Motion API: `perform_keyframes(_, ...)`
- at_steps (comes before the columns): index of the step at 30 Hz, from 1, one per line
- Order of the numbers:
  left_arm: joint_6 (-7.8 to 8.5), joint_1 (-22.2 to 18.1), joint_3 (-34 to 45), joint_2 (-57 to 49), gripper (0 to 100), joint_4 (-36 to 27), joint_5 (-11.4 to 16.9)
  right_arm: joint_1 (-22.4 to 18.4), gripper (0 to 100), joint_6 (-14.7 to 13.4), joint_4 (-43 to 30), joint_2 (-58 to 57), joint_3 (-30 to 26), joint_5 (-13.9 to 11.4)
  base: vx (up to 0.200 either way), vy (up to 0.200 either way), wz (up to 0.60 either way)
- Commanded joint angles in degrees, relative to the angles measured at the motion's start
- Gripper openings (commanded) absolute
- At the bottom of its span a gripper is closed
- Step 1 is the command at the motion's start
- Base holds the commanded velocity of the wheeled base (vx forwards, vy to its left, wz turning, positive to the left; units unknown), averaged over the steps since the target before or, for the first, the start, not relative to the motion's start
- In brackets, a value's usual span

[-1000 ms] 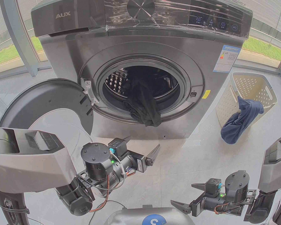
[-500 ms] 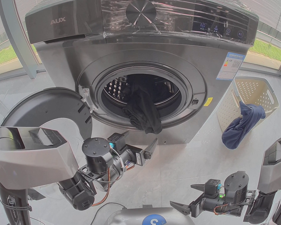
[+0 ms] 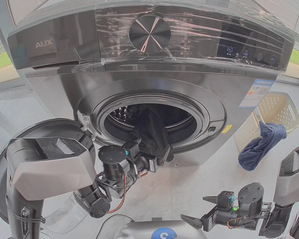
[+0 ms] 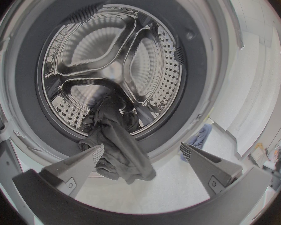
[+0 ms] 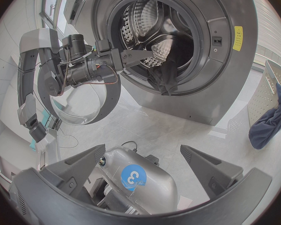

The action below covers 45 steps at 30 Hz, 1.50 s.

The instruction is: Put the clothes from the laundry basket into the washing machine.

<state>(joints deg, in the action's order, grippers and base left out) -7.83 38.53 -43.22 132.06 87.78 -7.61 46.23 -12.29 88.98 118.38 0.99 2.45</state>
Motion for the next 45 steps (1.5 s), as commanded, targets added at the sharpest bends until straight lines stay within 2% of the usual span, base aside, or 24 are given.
perform_keyframes(1, 1.32, -2.0, -3.8, 5.2, 100, -1.3, -0.7, 0.2, 100, 0.0, 0.6, 0.3, -0.1, 0.0, 0.0, 0.0, 0.0)
perform_keyframes(3, 3.7, -3.5, -6.2, 7.7, 100, -2.0, -1.4, 0.2, 100, 0.0, 0.6, 0.3, -0.1, 0.0, 0.0, 0.0, 0.0)
perform_keyframes(4, 3.96, -3.9, -7.3, 8.5, 100, -2.4, -1.4, 0.3, 100, 0.0, 0.6, 0.4, -0.1, 0.0, 0.0, 0.0, 0.0)
perform_keyframes(7, 4.05, -4.8, -10.1, 9.9, 100, -4.5, -0.8, 0.3, 100, 0.0, 0.6, 0.7, -0.1, 0.0, 0.0, 0.0, 0.0)
perform_keyframes(8, 4.13, -5.5, -12.5, 10.9, 100, -7.3, -0.7, 0.3, 100, 0.0, 0.6, 0.8, -0.1, 0.0, 0.0, 0.0, 0.0)
perform_keyframes(13, 4.13, -5.8, -19.4, 13.8, 100, -9.9, -0.8, 0.3, 100, 0.0, 0.6, 1.1, -0.2, 0.0, 0.0, 0.0, 0.0)
perform_keyframes(20, 4.4, -6.1, -25.1, 15.9, 100, -12.3, -1.1, 0.3, 100, -0.1, 0.6, 1.8, -0.1, 0.0, 0.0, 0.0, 0.0)
perform_keyframes(21, 4.4, -6.1, -25.8, 15.9, 0, -12.4, -1.2, 0.3, 100, -0.1, 0.6, 1.8, -0.1, 0.0, 0.0, 0.0, 0.0)
perform_keyframes(25, 3.87, -6.1, -29.3, 15.8, 0, -12.9, -1.3, 0.4, 100, -0.1, 0.6, 1.8, 0.0, 0.0, 0.0, 0.0, 0.0)
perform_keyframes(28, 1.41, -6.6, -33.4, 15.7, 0, -14.0, -1.6, 0.4, 100, 0.0, 0.6, 1.8, 0.1, 0.0, 0.0, 0.0, 0.0)
perform_keyframes(29, -0.61, -7.2, -36.8, 15.8, 0, -15.1, -1.7, 0.4, 100, -0.1, 0.6, 1.8, 0.0, 0.0, 0.0, 0.0, 0.0)
perform_keyframes(33, -3.6, -9.8, -46.3, 16.7, 0, -18.0, -2.2, 0.4, 100, -0.1, 0.6, 1.8, -0.1, 0.0, 0.0, 0.0, 0.0)
perform_keyframes(35, -4.13, -10.8, -50.5, 18.2, 0, -18.7, -2.6, 0.4, 100, -0.1, 0.6, 1.8, 0.0, 0.0, 0.0, 0.0, 0.0)
perform_keyframes(40, -4.13, -12.7, -58.6, 22.0, 0, -20.5, -3.0, 0.4, 100, -0.1, 0.6, 1.9, 0.1, 0.0, 0.0, 0.0, 0.0)
perform_keyframes(45, -4.13, -12.9, -62.1, 23.9, 0, -21.4, -3.0, 0.4, 100, -0.1, 0.6, 2.0, 0.1, 0.0, 0.0, 0.0, 0.0)
